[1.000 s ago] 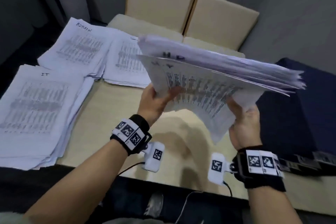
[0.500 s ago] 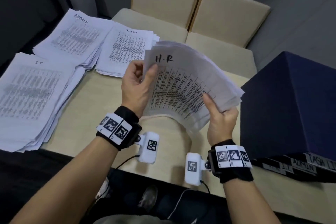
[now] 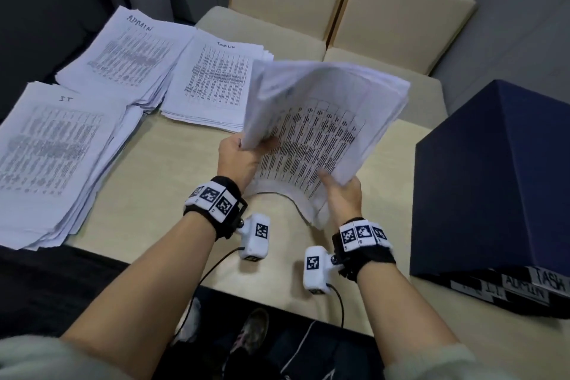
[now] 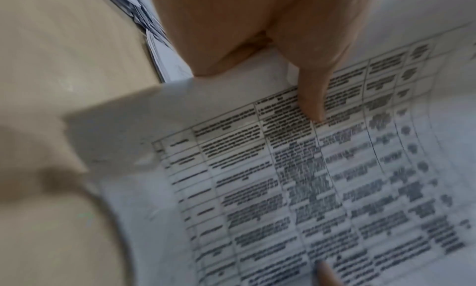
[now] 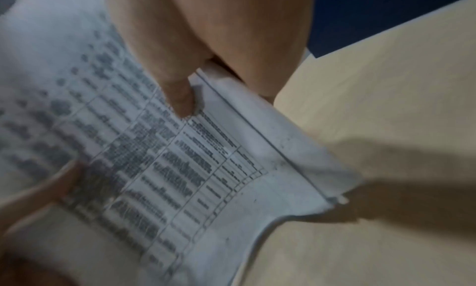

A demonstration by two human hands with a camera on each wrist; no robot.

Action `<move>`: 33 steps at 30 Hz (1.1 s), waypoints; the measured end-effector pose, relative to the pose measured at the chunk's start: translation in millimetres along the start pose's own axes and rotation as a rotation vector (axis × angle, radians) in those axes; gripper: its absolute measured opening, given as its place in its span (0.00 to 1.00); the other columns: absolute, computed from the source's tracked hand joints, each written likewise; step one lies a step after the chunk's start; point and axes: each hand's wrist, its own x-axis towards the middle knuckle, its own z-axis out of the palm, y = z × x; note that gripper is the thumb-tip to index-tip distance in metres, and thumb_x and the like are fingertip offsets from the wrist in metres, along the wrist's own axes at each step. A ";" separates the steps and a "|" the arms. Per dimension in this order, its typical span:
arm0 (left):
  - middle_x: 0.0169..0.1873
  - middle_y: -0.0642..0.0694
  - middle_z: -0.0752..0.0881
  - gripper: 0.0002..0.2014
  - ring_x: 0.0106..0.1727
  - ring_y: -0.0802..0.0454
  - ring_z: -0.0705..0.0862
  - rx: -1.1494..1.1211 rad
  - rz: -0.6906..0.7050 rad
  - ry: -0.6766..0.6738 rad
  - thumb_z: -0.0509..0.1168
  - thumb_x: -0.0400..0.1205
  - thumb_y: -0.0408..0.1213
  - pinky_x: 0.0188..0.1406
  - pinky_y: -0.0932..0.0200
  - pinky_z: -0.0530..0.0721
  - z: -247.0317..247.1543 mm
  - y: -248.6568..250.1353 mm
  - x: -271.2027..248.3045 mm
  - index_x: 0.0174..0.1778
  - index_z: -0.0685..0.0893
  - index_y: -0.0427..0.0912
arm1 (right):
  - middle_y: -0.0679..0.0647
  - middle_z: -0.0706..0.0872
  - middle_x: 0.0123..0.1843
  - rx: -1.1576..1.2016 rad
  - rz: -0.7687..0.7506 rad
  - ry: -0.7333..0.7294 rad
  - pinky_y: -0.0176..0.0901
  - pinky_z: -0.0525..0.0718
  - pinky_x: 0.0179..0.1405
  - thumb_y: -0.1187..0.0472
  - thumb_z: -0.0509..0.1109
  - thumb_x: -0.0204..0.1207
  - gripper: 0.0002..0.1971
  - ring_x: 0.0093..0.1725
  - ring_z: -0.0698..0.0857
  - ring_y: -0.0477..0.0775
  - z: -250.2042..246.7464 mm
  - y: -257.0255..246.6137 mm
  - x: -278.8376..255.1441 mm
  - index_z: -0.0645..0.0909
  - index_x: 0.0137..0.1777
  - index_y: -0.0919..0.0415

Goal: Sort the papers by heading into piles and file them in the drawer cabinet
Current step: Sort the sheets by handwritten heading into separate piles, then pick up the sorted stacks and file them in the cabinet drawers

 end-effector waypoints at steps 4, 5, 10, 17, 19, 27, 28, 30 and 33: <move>0.54 0.36 0.90 0.18 0.54 0.42 0.90 -0.253 -0.083 -0.094 0.77 0.74 0.33 0.55 0.48 0.89 -9.9 9.1 -8.6 0.58 0.86 0.31 | 0.51 0.90 0.41 -0.050 -0.034 -0.019 0.29 0.83 0.35 0.61 0.77 0.76 0.05 0.37 0.89 0.45 -33.0 4.8 -8.5 0.85 0.49 0.59; 0.56 0.37 0.90 0.20 0.57 0.41 0.89 -0.317 -0.124 -0.138 0.76 0.74 0.32 0.57 0.47 0.88 -10.7 8.0 -10.1 0.62 0.85 0.32 | 0.50 0.89 0.39 -0.086 -0.048 -0.013 0.29 0.82 0.33 0.60 0.77 0.77 0.04 0.37 0.88 0.48 -38.9 6.6 -12.3 0.85 0.46 0.58; 0.43 0.46 0.92 0.13 0.48 0.44 0.90 -0.176 -0.173 -0.105 0.79 0.71 0.30 0.46 0.55 0.88 -8.1 -5.0 -21.2 0.50 0.87 0.37 | 0.52 0.92 0.43 -0.164 -0.124 -0.041 0.34 0.86 0.43 0.60 0.79 0.75 0.06 0.43 0.90 0.49 -62.0 1.8 -45.9 0.87 0.50 0.57; 0.60 0.40 0.88 0.33 0.63 0.44 0.86 -0.320 -0.336 -0.279 0.82 0.67 0.36 0.67 0.45 0.82 2.0 -19.1 -60.9 0.67 0.81 0.31 | 0.59 0.91 0.57 0.368 0.069 0.036 0.48 0.89 0.52 0.65 0.74 0.70 0.17 0.53 0.90 0.57 -112.0 20.6 -136.7 0.83 0.60 0.63; 0.64 0.39 0.86 0.34 0.68 0.42 0.84 -0.375 -0.410 -0.396 0.81 0.68 0.35 0.73 0.39 0.76 12.3 -27.3 -76.8 0.70 0.80 0.33 | 0.61 0.90 0.62 0.316 0.106 0.067 0.60 0.86 0.63 0.64 0.73 0.75 0.18 0.59 0.89 0.62 -114.9 32.3 -156.8 0.81 0.65 0.64; 0.58 0.39 0.90 0.15 0.54 0.42 0.90 -0.156 -0.527 -0.535 0.68 0.82 0.34 0.41 0.54 0.90 41.1 -56.9 -127.5 0.65 0.84 0.36 | 0.54 0.92 0.56 0.186 0.044 0.301 0.45 0.86 0.58 0.68 0.69 0.82 0.09 0.57 0.90 0.50 -194.9 47.3 -201.5 0.85 0.59 0.59; 0.57 0.39 0.90 0.15 0.52 0.42 0.90 -0.129 -0.539 -0.525 0.68 0.82 0.33 0.38 0.55 0.89 44.0 -63.1 -131.2 0.65 0.84 0.35 | 0.56 0.92 0.58 0.186 0.076 0.287 0.47 0.85 0.60 0.68 0.69 0.82 0.11 0.58 0.89 0.52 -213.5 51.2 -207.7 0.85 0.61 0.59; 0.55 0.37 0.90 0.15 0.51 0.40 0.90 -0.059 -0.565 -0.538 0.70 0.80 0.29 0.40 0.53 0.90 54.1 -73.9 -146.8 0.62 0.84 0.32 | 0.57 0.90 0.61 0.207 0.173 0.253 0.45 0.87 0.58 0.68 0.68 0.81 0.14 0.60 0.89 0.53 -253.1 61.2 -218.3 0.83 0.65 0.62; 0.50 0.36 0.91 0.13 0.43 0.41 0.91 0.066 -0.626 -0.660 0.71 0.79 0.26 0.37 0.52 0.89 79.9 -98.4 -189.7 0.59 0.85 0.30 | 0.63 0.89 0.63 0.291 0.319 0.265 0.47 0.90 0.54 0.69 0.67 0.80 0.16 0.60 0.89 0.59 -317.8 81.5 -235.4 0.81 0.67 0.68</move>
